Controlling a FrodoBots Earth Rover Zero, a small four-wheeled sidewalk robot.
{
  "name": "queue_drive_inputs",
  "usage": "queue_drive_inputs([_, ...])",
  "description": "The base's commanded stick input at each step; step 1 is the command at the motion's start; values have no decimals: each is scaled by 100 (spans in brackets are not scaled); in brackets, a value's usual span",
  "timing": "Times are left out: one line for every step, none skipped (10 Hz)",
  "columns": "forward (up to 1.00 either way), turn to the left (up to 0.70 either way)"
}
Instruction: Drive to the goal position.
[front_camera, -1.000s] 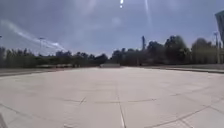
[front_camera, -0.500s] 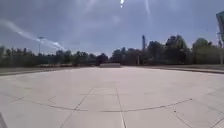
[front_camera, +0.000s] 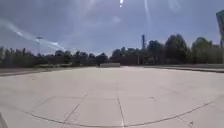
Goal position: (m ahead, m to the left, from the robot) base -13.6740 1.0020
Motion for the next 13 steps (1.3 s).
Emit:
queue_drive_inputs([70,0])
queue_drive_inputs([70,0])
queue_drive_inputs([70,0])
queue_drive_inputs([70,0])
queue_drive_inputs([70,0])
queue_drive_inputs([70,0])
queue_drive_inputs([70,0])
queue_drive_inputs([70,0])
queue_drive_inputs([70,0])
queue_drive_inputs([70,0])
queue_drive_inputs([70,0])
queue_drive_inputs([70,0])
queue_drive_inputs([70,0])
